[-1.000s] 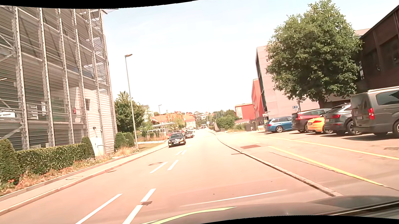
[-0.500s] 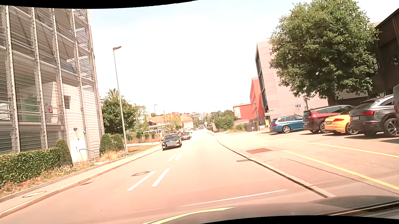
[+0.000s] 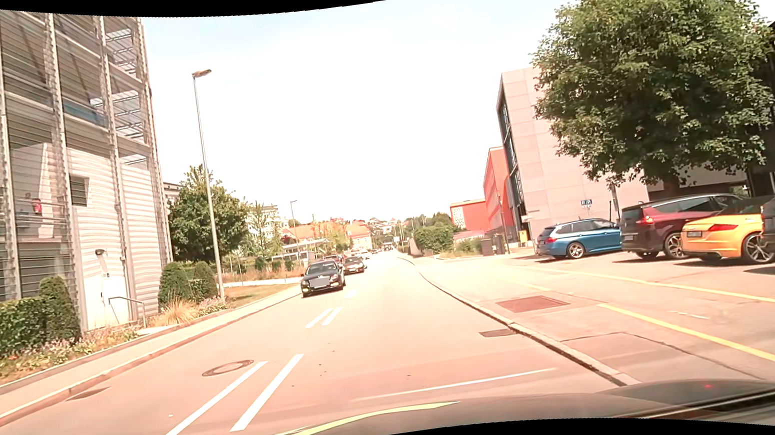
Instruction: Follow the waypoints while adhering to traffic rules and regulations
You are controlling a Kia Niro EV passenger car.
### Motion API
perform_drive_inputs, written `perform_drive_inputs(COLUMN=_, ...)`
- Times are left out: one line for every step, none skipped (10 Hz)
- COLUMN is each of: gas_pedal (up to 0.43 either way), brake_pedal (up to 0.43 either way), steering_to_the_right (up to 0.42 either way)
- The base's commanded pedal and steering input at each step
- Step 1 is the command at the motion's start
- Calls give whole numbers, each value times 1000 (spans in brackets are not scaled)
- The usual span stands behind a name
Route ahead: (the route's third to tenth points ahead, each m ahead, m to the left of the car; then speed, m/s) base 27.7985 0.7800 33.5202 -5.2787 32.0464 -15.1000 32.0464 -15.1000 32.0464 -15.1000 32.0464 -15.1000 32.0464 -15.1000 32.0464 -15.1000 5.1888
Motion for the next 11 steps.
perform_drive_inputs(gas_pedal=59, brake_pedal=0, steering_to_the_right=11)
perform_drive_inputs(gas_pedal=59, brake_pedal=0, steering_to_the_right=11)
perform_drive_inputs(gas_pedal=67, brake_pedal=0, steering_to_the_right=11)
perform_drive_inputs(gas_pedal=79, brake_pedal=0, steering_to_the_right=10)
perform_drive_inputs(gas_pedal=79, brake_pedal=0, steering_to_the_right=10)
perform_drive_inputs(gas_pedal=79, brake_pedal=0, steering_to_the_right=9)
perform_drive_inputs(gas_pedal=79, brake_pedal=0, steering_to_the_right=6)
perform_drive_inputs(gas_pedal=79, brake_pedal=0, steering_to_the_right=1)
perform_drive_inputs(gas_pedal=79, brake_pedal=0, steering_to_the_right=-4)
perform_drive_inputs(gas_pedal=79, brake_pedal=0, steering_to_the_right=-5)
perform_drive_inputs(gas_pedal=79, brake_pedal=0, steering_to_the_right=-5)
